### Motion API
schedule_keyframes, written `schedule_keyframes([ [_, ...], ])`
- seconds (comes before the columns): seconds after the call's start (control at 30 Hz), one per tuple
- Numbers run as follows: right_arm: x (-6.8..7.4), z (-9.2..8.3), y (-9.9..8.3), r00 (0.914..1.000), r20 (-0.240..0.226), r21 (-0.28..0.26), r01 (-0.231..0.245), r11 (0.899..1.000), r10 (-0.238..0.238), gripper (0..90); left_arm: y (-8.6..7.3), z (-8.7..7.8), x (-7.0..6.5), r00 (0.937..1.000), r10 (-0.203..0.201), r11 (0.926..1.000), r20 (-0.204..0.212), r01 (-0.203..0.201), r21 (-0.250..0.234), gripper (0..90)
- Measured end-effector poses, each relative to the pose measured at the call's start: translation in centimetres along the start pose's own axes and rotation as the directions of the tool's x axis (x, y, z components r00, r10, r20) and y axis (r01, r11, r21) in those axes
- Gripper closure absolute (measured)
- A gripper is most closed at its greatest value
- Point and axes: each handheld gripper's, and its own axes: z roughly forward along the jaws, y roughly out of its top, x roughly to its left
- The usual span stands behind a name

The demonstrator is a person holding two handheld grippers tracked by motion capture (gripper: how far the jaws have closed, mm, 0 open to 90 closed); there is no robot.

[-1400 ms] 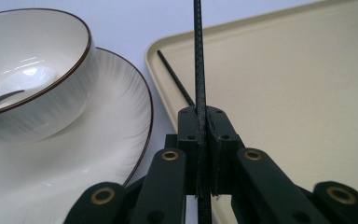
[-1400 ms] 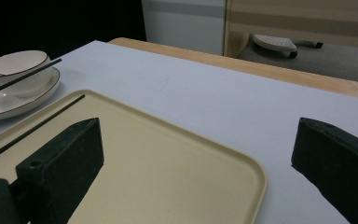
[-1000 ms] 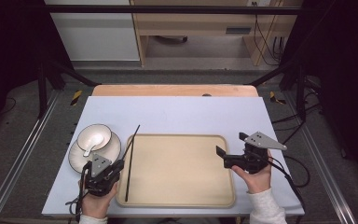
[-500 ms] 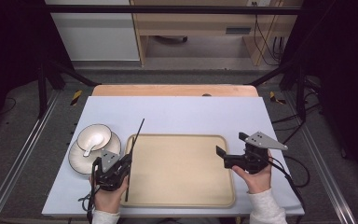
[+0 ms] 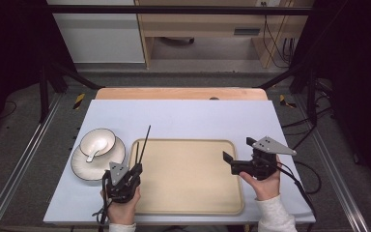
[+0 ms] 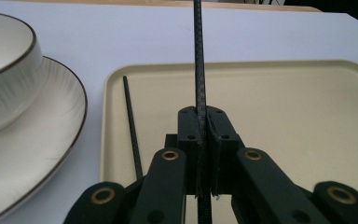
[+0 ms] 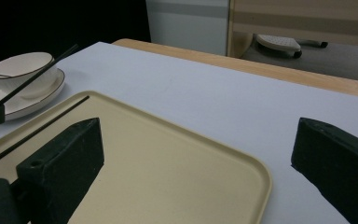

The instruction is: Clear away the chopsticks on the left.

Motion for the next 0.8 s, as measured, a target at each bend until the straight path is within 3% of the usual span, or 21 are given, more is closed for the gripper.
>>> schedule_keyframes([
  [0.2,0.0,0.1,-0.1,1.0000,-0.001,0.005,0.002,1.000,-0.002,2.5,-1.1,0.6,-0.6,1.0000,-0.004,1.0000,-0.004,0.004,0.008,84.9],
  [0.5,0.1,0.5,-0.2,1.0000,-0.002,0.017,0.004,1.000,-0.004,2.6,-2.5,1.4,-0.3,0.9998,-0.011,0.9987,-0.019,0.012,0.049,84.8],
  [0.8,0.2,0.6,-0.3,1.0000,-0.001,0.023,0.005,1.000,-0.005,2.6,-3.0,2.0,-0.8,0.9997,0.010,0.9959,-0.020,-0.008,0.090,84.8],
])
